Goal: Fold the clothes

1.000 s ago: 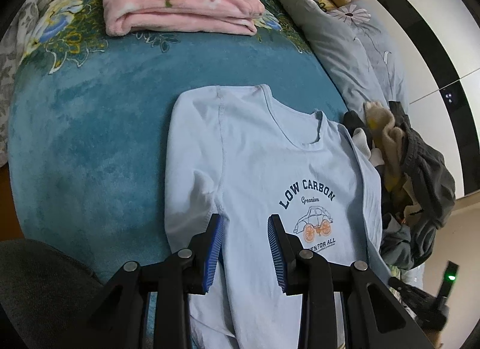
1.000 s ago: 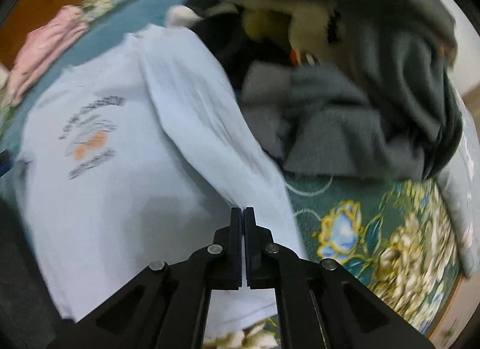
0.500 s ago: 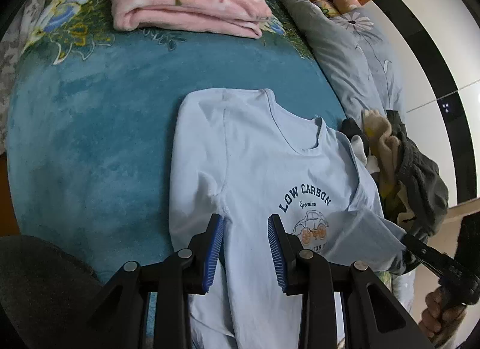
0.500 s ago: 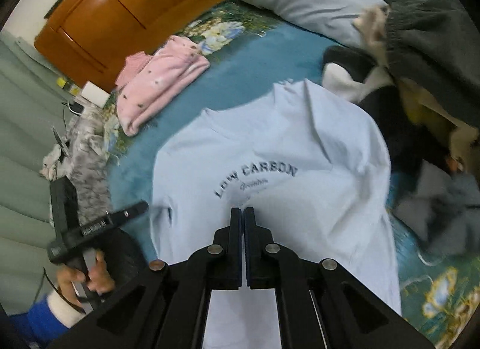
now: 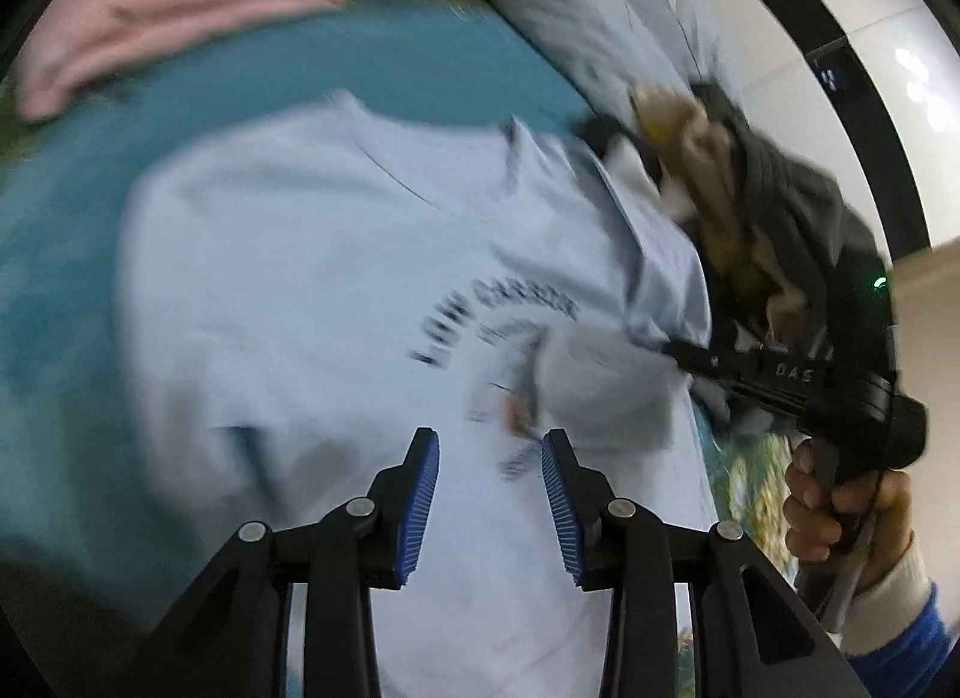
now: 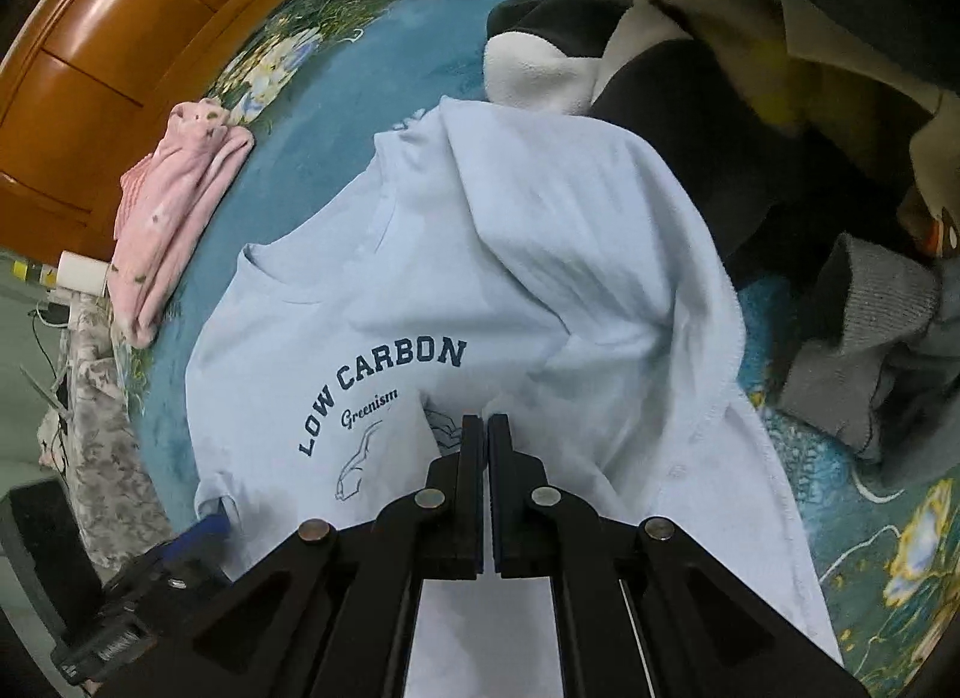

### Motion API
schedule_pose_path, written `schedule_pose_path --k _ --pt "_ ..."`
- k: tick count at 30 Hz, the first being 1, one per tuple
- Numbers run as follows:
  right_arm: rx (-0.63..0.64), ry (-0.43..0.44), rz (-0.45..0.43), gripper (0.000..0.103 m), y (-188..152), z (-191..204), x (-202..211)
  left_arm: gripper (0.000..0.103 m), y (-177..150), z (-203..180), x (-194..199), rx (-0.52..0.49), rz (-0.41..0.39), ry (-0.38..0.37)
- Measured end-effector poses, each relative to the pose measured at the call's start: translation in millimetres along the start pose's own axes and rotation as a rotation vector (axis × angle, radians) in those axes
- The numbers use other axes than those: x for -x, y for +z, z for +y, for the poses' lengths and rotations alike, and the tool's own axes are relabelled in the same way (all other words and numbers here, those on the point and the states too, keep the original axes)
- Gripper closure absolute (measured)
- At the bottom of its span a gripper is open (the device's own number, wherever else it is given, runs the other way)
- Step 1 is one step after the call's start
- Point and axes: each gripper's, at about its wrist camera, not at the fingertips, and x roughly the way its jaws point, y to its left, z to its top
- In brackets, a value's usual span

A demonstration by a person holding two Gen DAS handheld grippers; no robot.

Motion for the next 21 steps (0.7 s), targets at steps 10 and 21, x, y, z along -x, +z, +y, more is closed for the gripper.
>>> schedule_pose_path --k 10,21 --pt "-0.061 0.064 -0.044 0.101 -11 -34 4 0.066 13 0 -65 0.166 0.117 -0.103" --pt "-0.104 0.086 -0.017 0.101 -9 -47 -3 0.099 28 -16 -81 0.125 0.080 -0.032"
